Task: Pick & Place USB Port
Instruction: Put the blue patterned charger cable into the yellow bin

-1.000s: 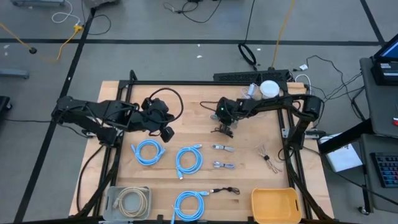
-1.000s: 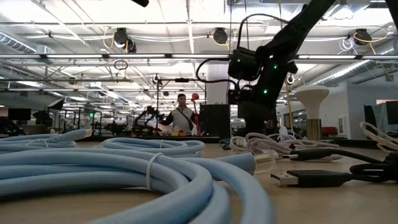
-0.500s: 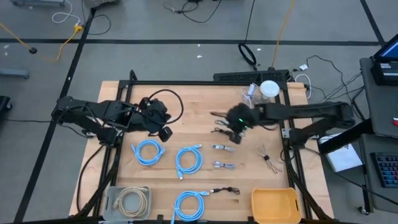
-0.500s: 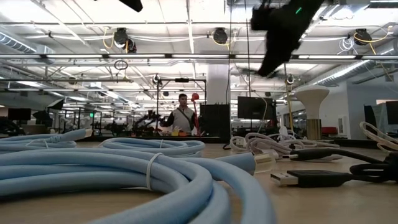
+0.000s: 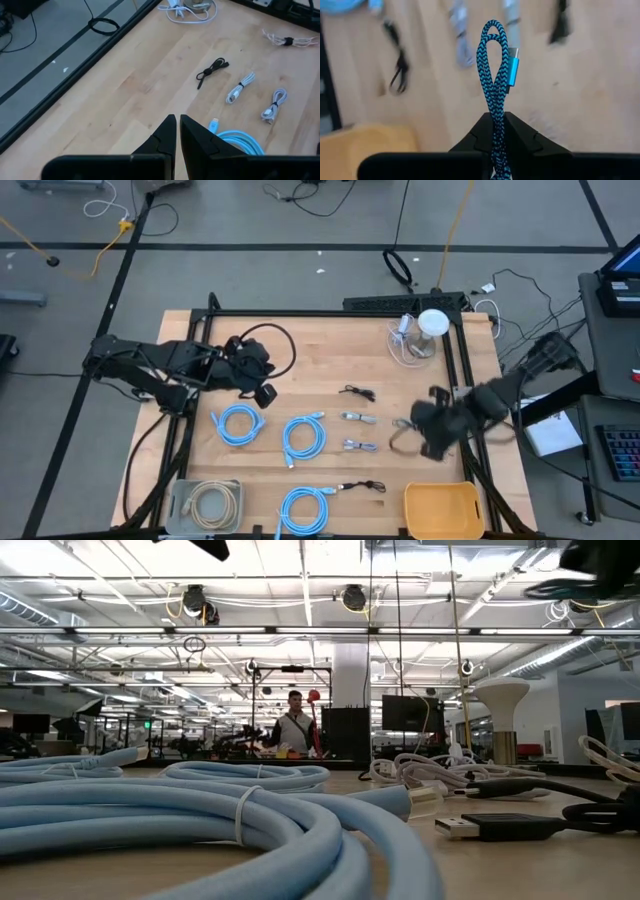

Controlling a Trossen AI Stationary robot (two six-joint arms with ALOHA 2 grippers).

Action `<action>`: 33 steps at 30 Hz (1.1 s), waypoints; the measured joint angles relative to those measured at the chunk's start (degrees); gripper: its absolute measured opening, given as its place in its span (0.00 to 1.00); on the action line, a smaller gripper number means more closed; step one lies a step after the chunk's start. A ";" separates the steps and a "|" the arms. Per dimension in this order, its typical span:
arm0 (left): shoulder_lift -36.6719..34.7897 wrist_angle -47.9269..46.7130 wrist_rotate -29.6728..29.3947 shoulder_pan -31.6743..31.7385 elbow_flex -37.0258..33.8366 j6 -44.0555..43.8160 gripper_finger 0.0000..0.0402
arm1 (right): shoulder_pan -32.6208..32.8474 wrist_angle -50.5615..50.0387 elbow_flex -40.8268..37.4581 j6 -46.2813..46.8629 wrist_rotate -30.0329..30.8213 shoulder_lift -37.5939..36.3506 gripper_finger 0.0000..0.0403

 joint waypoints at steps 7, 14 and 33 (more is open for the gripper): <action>0.00 0.02 2.68 1.38 0.00 0.16 0.06 | 13.08 -0.17 0.00 10.70 -2.99 8.25 0.05; 0.00 0.02 6.10 1.43 0.00 1.64 0.06 | 21.50 3.93 0.28 24.74 -5.03 13.85 0.05; 0.00 -1.93 6.67 -4.48 0.00 0.67 0.06 | 30.20 -6.66 16.83 33.22 -6.68 34.62 0.05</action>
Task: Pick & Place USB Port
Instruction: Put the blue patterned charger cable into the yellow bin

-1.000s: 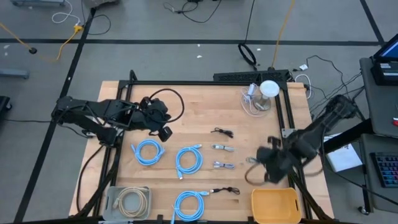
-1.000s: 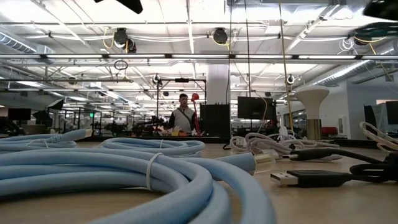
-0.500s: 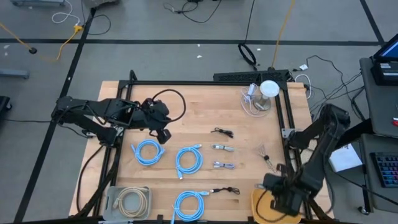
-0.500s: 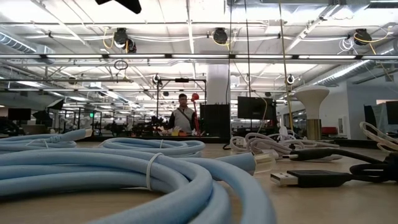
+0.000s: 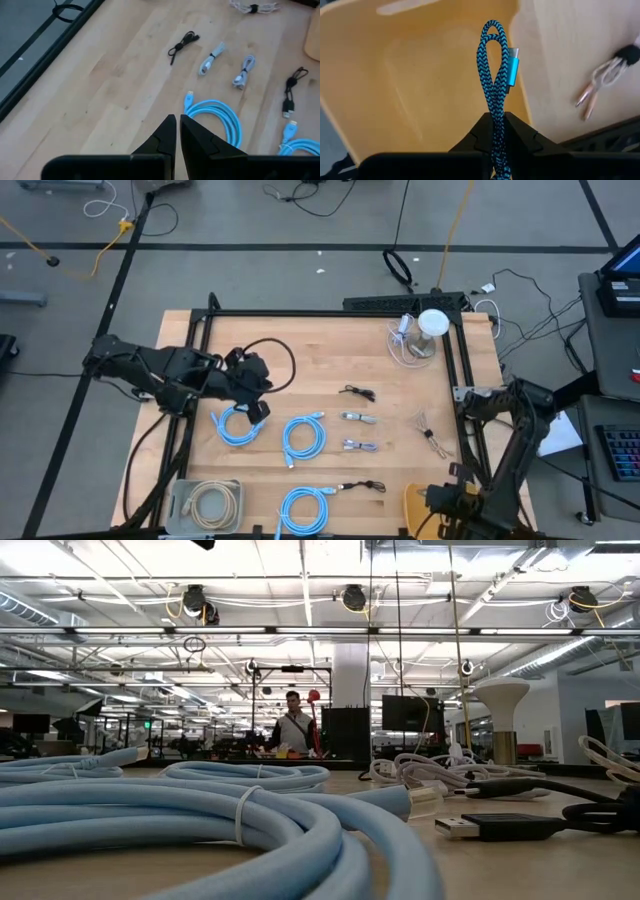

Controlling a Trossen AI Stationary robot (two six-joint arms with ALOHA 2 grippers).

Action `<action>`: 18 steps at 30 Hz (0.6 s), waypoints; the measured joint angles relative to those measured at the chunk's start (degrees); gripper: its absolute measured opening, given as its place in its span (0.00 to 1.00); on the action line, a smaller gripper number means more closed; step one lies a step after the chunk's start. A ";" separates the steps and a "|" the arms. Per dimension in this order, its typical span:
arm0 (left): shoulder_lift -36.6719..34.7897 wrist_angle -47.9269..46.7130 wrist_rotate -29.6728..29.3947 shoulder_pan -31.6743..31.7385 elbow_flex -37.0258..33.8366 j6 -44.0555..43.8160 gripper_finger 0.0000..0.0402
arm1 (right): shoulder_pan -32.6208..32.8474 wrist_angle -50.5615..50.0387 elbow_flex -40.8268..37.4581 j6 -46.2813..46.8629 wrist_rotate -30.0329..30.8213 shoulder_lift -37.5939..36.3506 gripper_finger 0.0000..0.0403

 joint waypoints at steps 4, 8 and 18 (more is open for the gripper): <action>0.00 -0.24 -0.36 -1.89 0.00 -0.78 0.06 | 1.51 0.85 0.02 3.84 -0.02 -0.02 0.05; 0.00 -0.93 -1.55 -3.30 -0.02 -2.26 0.06 | 2.51 2.87 0.02 5.79 -0.18 -0.02 0.05; 0.00 -1.50 -4.22 -5.68 -0.02 -4.40 0.06 | 2.74 9.60 0.02 6.98 -0.05 -0.02 0.20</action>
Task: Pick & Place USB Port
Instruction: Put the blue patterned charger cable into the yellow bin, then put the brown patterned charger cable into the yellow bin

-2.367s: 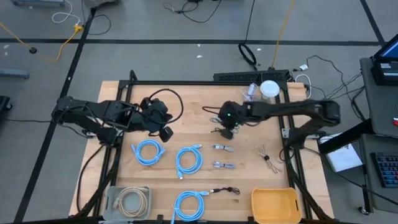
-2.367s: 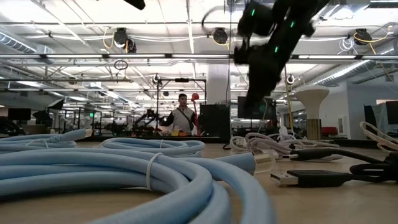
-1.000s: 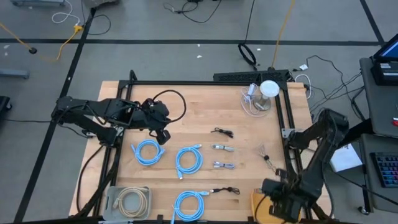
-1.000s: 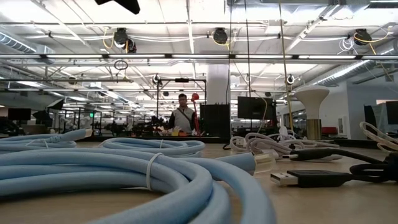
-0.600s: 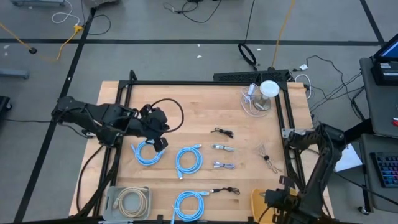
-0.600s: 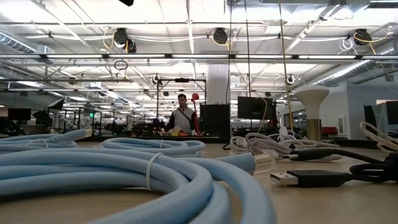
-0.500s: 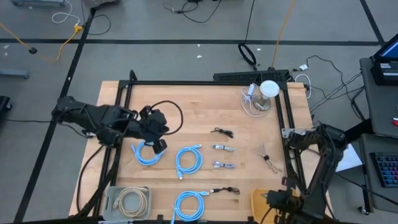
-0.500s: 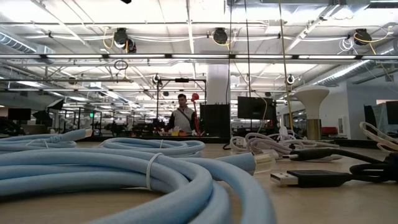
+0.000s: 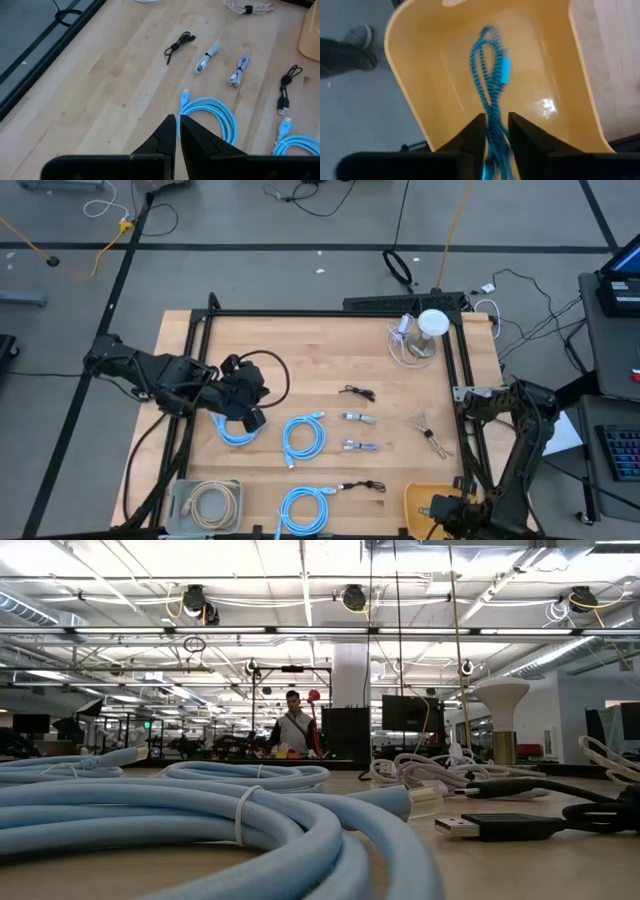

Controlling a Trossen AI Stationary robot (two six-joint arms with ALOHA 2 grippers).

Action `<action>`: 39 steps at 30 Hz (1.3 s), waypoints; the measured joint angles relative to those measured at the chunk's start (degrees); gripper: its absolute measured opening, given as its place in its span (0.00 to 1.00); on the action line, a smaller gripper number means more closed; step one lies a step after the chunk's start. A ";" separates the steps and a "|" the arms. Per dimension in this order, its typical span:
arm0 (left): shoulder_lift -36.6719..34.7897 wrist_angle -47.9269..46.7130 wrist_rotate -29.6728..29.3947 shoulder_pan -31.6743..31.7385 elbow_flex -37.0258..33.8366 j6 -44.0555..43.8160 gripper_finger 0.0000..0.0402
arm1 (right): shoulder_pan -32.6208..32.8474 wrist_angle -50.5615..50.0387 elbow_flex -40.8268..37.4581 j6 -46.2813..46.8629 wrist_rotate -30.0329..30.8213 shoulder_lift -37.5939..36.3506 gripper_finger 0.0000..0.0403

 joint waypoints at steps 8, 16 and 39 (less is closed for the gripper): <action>0.00 0.00 -0.46 -1.07 0.00 -0.67 0.06 | -0.02 -0.56 0.00 2.55 0.11 0.00 0.30; 0.00 0.01 -1.43 -1.07 0.00 -0.44 0.06 | -4.11 -17.74 0.00 2.33 3.34 -0.44 0.27; 0.15 -2.89 -4.48 -5.12 0.00 -2.92 0.06 | -32.15 -13.01 -30.71 6.44 -0.09 -12.32 0.52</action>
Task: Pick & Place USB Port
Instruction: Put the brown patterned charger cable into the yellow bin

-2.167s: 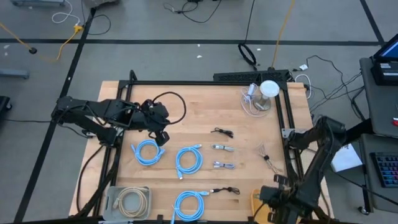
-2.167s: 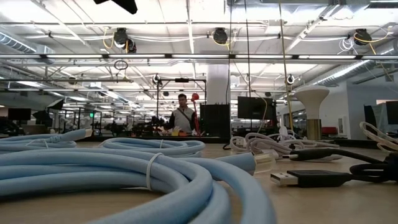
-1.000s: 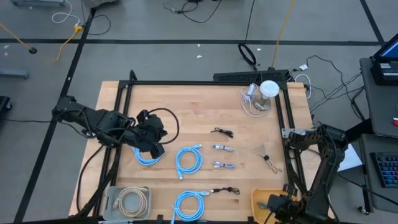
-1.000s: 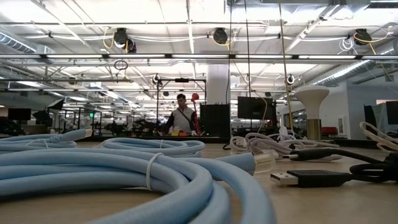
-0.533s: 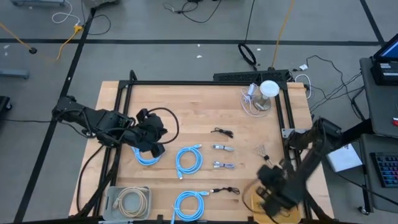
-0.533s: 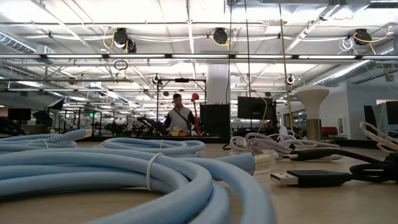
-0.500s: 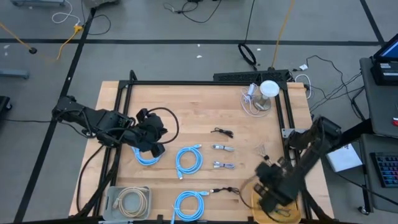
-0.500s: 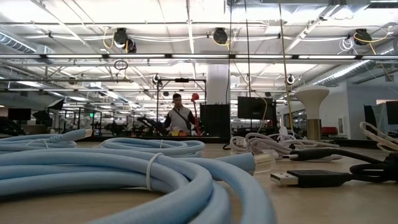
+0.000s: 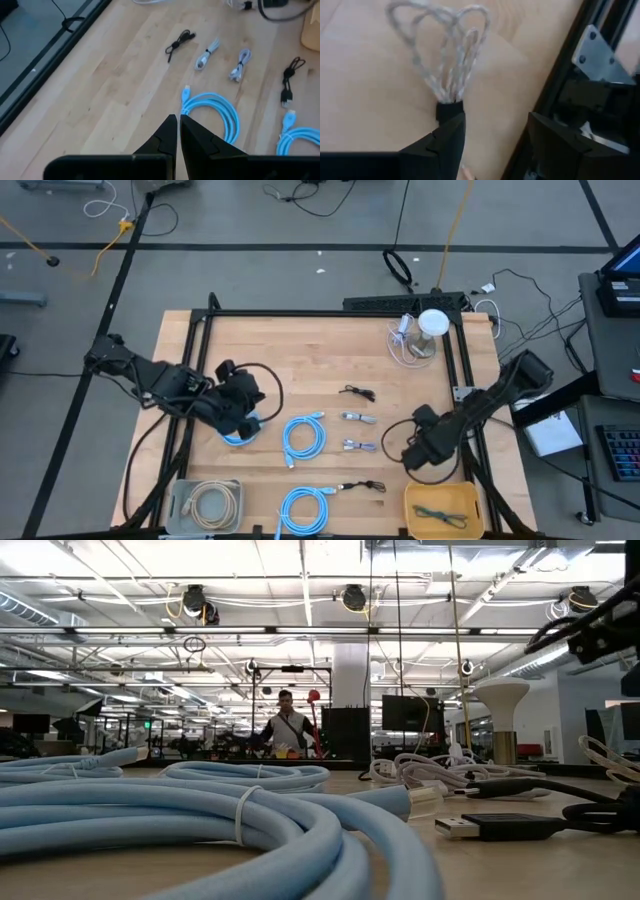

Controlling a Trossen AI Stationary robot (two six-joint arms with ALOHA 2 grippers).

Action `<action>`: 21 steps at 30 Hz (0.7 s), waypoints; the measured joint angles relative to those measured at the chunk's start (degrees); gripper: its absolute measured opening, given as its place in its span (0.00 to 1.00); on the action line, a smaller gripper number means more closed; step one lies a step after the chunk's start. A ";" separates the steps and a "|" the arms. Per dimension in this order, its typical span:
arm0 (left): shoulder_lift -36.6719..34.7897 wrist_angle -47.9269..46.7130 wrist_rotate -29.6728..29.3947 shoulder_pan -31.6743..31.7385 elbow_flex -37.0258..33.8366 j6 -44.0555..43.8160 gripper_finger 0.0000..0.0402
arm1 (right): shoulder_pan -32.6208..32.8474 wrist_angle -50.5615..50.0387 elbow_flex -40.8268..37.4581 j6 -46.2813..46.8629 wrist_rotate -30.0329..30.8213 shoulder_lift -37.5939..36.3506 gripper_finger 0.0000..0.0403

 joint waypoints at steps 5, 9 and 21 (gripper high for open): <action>0.00 -0.63 -1.54 -1.84 -1.46 -2.31 0.06 | 0.07 9.42 -8.90 5.76 -2.57 -6.67 0.55; -0.02 0.12 -1.45 -2.75 -3.82 -4.05 0.06 | 0.35 18.28 -15.67 7.61 -5.74 -10.12 0.56; 0.00 0.81 0.11 -5.07 -7.82 -8.01 0.06 | 0.61 18.62 -15.36 8.93 -5.04 -17.19 0.49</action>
